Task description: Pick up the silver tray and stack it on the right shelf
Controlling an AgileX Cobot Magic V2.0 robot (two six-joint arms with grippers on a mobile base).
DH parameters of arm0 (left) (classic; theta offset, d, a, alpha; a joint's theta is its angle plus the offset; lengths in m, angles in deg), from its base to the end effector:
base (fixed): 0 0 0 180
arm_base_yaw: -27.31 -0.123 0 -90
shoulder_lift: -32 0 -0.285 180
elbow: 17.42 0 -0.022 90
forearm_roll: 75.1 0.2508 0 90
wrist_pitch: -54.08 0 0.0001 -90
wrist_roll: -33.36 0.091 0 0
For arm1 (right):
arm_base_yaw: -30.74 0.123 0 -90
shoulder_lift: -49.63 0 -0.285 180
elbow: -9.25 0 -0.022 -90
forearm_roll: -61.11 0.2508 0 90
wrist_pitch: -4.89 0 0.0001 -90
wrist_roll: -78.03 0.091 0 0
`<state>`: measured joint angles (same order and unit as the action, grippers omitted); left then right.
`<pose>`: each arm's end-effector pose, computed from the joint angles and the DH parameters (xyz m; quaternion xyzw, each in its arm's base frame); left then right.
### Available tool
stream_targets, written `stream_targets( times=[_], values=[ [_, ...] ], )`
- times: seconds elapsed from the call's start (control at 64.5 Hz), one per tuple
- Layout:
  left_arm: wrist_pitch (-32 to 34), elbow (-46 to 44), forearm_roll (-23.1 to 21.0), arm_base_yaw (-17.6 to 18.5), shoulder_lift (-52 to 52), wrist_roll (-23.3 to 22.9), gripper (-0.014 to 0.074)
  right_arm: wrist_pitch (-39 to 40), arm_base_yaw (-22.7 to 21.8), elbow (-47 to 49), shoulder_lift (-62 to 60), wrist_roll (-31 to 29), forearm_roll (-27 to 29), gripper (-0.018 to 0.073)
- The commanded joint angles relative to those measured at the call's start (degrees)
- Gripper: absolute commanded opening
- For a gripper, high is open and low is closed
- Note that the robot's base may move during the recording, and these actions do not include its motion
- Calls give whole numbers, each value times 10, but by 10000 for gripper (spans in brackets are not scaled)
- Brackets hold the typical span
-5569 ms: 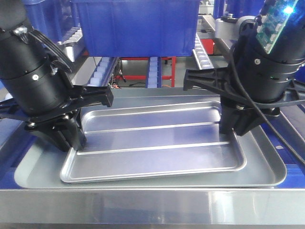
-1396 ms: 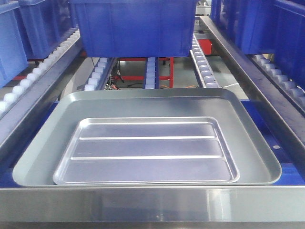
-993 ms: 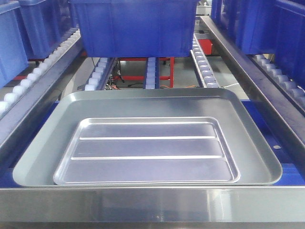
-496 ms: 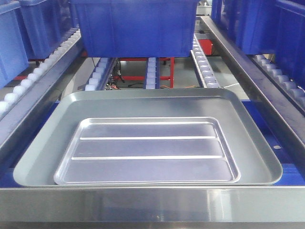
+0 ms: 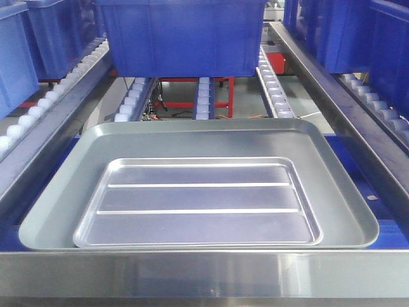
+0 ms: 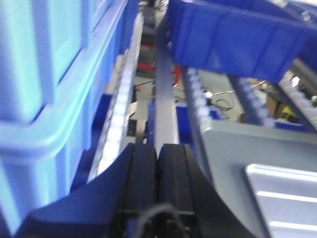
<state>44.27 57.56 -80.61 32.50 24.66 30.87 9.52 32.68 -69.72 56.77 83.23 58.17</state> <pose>0.0535 -0.0064 0.2113 -0.0115 0.7198 -0.0851 0.6889 0.0559 0.0023 0.2108 0.0003 0.6527 0.0292 0.7571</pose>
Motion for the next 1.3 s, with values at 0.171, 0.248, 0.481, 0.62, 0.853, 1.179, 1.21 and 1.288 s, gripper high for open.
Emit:
stream_targets(
  times=[0.171,0.248,0.481,0.62,0.853,1.179,1.21,1.288],
  values=[
    [147,52,-6,-10,9,4,-92,53,-3,0,-10,-5,0,49],
    [155,54,4,-10,9,4,-92,53,-3,0,-10,-5,0,49],
    [155,54,26,-8,9,25,-99,53,-3,0,-10,-5,0,49],
    [153,54,25,-7,9,31,-99,53,-3,0,-10,-5,0,49],
    [153,54,25,-7,9,31,-100,53,-3,0,-10,-5,0,49],
    [153,54,25,-7,9,31,-100,53,-3,0,-10,-5,0,49],
    [153,54,25,-7,9,31,-100,53,-3,0,-10,-5,0,49],
    [153,54,25,-7,9,31,-100,53,-3,0,-10,-5,0,49]
  ],
)
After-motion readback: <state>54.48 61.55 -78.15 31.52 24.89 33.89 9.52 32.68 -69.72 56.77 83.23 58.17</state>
